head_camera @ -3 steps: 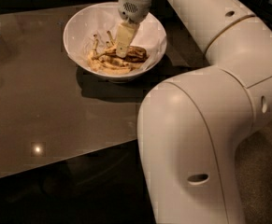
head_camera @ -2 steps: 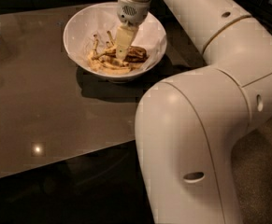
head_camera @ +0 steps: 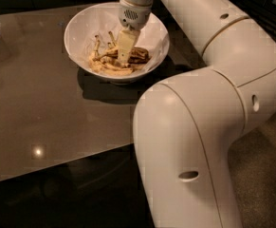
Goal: Pick banana from white bowl
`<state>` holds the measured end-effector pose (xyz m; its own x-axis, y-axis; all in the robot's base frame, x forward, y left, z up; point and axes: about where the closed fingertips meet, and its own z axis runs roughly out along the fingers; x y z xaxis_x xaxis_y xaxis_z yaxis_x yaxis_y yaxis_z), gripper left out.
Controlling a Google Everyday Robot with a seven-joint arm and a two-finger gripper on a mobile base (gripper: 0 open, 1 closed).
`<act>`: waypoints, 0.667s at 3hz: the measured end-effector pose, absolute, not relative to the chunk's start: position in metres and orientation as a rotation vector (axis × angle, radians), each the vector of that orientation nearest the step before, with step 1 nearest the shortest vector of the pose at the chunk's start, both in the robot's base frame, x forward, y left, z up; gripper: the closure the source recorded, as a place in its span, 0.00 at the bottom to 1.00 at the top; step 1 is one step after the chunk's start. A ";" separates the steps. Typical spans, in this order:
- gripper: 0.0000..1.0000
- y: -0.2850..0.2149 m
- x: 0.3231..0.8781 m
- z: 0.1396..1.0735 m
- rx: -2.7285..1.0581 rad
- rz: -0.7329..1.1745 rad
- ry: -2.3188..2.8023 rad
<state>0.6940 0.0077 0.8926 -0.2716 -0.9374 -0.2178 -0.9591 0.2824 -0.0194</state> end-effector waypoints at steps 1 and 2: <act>0.38 0.009 0.695 0.888 -1.779 0.177 2.361; 0.57 0.007 0.694 0.892 -1.776 0.152 2.348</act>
Offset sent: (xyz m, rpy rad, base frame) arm -0.0258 -0.0174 0.0067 -0.0552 0.0303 0.0176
